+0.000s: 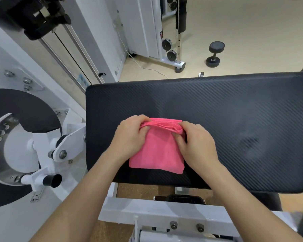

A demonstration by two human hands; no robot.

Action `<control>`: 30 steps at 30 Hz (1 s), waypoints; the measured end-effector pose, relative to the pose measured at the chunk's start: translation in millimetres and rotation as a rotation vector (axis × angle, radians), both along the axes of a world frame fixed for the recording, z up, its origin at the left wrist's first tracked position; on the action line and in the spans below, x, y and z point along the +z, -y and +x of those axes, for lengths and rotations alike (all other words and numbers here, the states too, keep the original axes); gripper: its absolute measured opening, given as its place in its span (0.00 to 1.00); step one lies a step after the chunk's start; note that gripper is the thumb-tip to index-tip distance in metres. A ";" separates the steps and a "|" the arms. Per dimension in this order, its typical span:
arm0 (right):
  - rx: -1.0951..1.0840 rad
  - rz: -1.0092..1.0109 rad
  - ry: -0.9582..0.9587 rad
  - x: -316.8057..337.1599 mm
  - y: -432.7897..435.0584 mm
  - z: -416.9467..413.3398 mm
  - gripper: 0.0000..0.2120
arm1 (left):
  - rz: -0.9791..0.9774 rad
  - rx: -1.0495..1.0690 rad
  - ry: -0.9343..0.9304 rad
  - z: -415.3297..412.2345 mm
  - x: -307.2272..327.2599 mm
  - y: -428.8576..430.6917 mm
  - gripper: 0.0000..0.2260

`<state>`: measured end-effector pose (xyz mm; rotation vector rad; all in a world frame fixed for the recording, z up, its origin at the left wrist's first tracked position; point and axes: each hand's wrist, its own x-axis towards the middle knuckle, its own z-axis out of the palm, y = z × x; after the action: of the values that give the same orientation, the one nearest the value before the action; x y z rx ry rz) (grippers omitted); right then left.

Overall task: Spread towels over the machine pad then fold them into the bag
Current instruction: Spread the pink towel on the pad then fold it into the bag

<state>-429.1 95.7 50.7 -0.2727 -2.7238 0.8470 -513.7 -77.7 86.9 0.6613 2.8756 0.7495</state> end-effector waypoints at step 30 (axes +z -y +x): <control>0.264 0.042 -0.123 119.8 -34.7 -13.6 0.10 | 0.193 -0.197 -0.611 3.3 77.3 -4.4 0.08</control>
<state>-442.7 130.4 170.4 0.1476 -2.6940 0.8411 -510.3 -73.3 164.1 1.3920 3.2008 0.9356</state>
